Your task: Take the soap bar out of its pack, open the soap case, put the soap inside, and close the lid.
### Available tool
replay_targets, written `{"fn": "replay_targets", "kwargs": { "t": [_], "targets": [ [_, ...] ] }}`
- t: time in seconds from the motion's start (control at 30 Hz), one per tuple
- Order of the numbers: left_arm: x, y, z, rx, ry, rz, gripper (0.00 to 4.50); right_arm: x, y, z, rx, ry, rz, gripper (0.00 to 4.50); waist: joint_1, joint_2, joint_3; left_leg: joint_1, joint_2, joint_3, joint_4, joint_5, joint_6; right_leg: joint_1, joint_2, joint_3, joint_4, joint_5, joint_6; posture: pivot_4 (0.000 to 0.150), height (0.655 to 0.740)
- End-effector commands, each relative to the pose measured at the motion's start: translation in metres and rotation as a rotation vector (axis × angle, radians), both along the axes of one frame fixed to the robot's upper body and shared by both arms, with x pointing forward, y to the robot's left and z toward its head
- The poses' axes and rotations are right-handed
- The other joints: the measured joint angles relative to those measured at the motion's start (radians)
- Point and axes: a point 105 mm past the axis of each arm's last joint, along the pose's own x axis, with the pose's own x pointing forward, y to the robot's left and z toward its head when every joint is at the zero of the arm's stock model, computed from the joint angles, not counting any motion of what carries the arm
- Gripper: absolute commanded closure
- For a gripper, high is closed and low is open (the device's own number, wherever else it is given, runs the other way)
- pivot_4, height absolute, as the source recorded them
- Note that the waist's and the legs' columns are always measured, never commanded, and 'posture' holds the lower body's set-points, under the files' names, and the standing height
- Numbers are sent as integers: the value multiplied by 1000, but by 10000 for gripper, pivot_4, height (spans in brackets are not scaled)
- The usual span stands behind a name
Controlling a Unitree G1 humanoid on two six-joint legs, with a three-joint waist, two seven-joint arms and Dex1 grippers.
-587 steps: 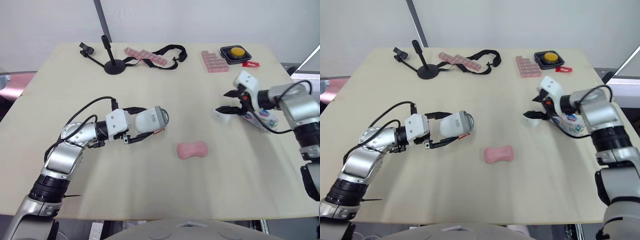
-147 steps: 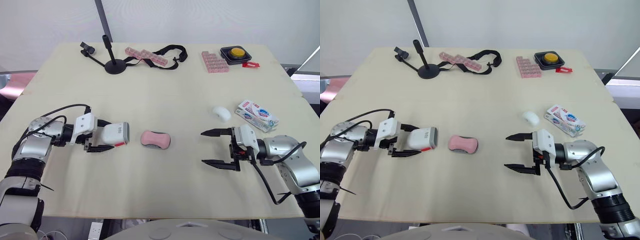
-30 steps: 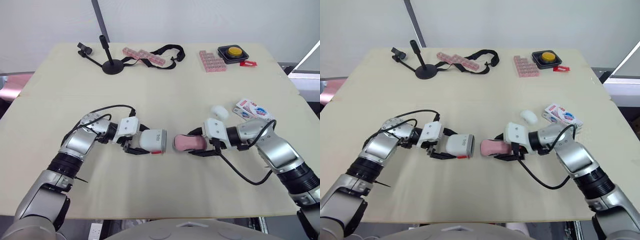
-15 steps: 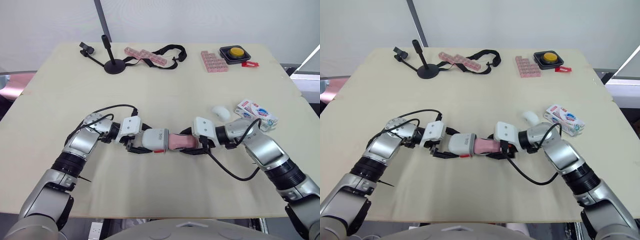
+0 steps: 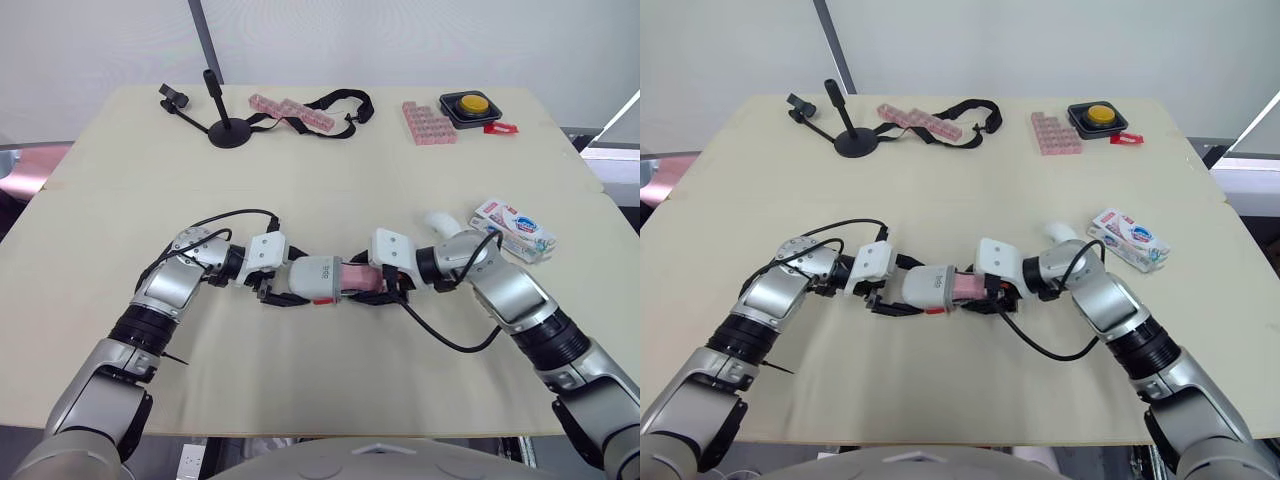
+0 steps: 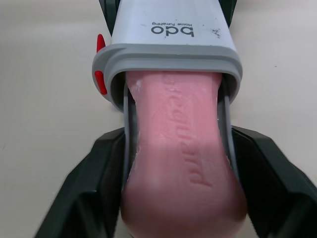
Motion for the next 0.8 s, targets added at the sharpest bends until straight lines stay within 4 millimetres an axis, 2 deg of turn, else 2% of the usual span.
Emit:
{"fn": "replay_targets", "kwargs": {
  "t": [0.03, 0.27, 0.5, 0.8],
  "targets": [
    [-1, -5, 7, -10, -29, -22, 10674, 1, 4, 17, 19, -58, 16, 831, 0, 0, 0, 0, 0, 0, 0, 0, 0, 0, 0, 0, 0, 0, 0, 1500, 7400],
    [0, -7, 7, -14, -28, -21, 10674, -3, -1, 23, 34, -53, 19, 831, 1, 0, 0, 0, 0, 0, 0, 0, 0, 0, -1, 0, 0, 0, 0, 1500, 7400],
    [0, -6, 5, -7, -24, -25, 10674, -4, -15, 13, -8, -52, 9, 831, 2, 0, 0, 0, 0, 0, 0, 0, 0, 0, -1, 0, 0, 0, 0, 1500, 7400],
    [1, -7, 6, -2, -25, -30, 10674, 1, -53, 8, -82, -41, -43, 831, 3, 0, 0, 0, 0, 0, 0, 0, 0, 0, 0, 1, 0, 0, 0, 1500, 7400]
  ]
}}
